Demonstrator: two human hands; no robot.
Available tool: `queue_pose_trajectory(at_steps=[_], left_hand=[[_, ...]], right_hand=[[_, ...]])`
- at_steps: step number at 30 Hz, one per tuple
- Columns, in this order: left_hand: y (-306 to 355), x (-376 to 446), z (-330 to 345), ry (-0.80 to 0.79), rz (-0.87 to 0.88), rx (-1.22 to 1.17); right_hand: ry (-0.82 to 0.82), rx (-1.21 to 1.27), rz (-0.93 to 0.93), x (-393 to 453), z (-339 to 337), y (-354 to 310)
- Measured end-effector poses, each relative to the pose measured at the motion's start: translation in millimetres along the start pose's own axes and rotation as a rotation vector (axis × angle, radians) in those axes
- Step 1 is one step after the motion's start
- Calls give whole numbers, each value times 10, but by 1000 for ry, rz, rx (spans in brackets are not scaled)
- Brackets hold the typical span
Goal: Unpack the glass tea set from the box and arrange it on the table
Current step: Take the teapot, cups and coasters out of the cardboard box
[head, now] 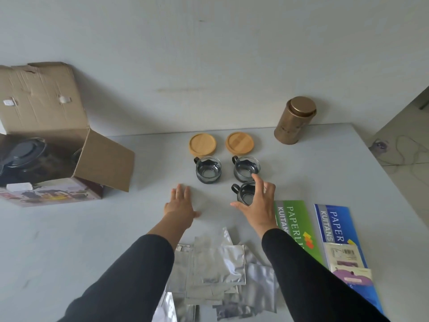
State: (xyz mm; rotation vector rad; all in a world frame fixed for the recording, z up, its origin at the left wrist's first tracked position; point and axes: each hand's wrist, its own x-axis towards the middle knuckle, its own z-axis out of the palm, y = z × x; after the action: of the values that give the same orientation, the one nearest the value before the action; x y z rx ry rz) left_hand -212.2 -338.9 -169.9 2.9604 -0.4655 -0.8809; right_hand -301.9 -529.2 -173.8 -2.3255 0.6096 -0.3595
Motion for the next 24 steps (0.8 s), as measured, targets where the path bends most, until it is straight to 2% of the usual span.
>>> queue_pose_trajectory(at_steps=[7,13,18,24], left_hand=[[14,-31,-19,-12,-9,16],[-17,-48,-228,3,38,4],[-210,-184,-741,223,123,8],[-1036,-355,-1426,460,36,-28]], right_hand=[[-28,-130,-8,42,-19,2],[109,-307,-124,109,-185,-160],[126,-245,-216,308,-224,-673],[82,-158,-378,367,81,-1641]])
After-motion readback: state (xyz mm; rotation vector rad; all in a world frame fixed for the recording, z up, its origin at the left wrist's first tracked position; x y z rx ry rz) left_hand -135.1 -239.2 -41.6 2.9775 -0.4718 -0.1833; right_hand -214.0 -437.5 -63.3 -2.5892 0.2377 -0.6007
